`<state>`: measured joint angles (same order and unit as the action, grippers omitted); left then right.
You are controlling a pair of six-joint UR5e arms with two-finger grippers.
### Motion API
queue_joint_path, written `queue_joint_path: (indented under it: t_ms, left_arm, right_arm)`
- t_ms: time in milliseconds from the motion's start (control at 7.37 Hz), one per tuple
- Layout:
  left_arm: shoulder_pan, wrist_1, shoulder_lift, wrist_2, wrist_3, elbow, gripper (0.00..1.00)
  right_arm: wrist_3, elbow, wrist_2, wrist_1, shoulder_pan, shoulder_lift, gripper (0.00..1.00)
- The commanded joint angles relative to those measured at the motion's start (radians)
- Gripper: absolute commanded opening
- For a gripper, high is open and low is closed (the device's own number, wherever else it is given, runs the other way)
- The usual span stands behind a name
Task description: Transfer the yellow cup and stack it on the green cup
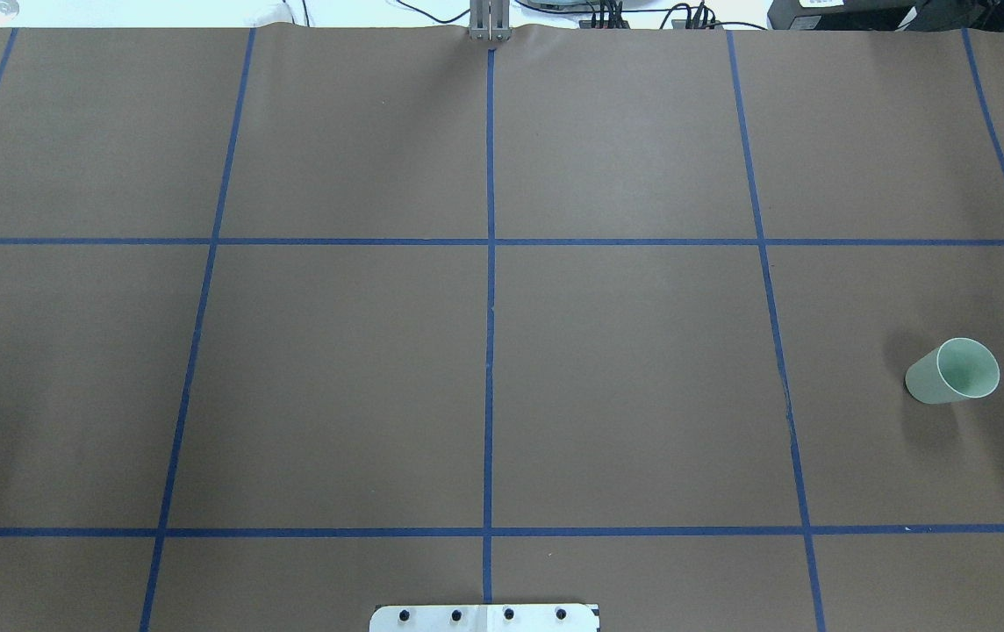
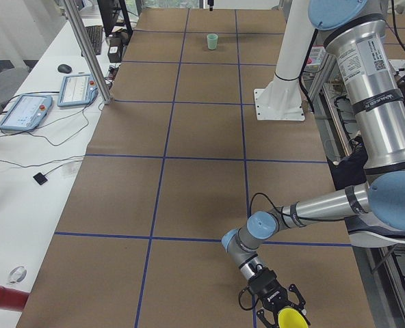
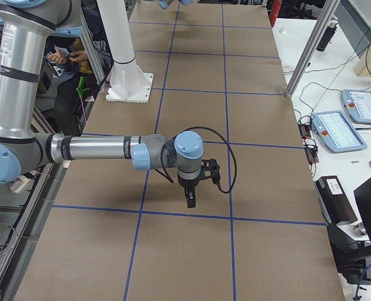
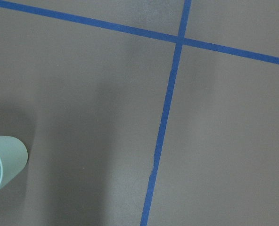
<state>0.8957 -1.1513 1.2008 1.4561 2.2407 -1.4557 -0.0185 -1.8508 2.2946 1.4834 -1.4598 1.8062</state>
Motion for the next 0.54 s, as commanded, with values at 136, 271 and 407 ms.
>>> queue_joint_path:
  t_ms: [136,271,407]
  left_arm:
    - [0.142,-0.215,0.043,-0.256,-0.186,0.0,0.32]
    - [0.153,-0.275,0.057,-0.284,-0.237,0.0,0.32]
    - [0.154,-0.344,0.072,-0.298,-0.292,0.0,0.32]
  right_arm:
    - [0.0,-0.005,0.0,0.0,-0.001,-0.018,1.0]
    - [-0.001,-0.005,0.0,0.0,-0.001,-0.031,1.0]
    - [-0.001,-0.005,0.0,0.0,-0.001,-0.045,1.0]
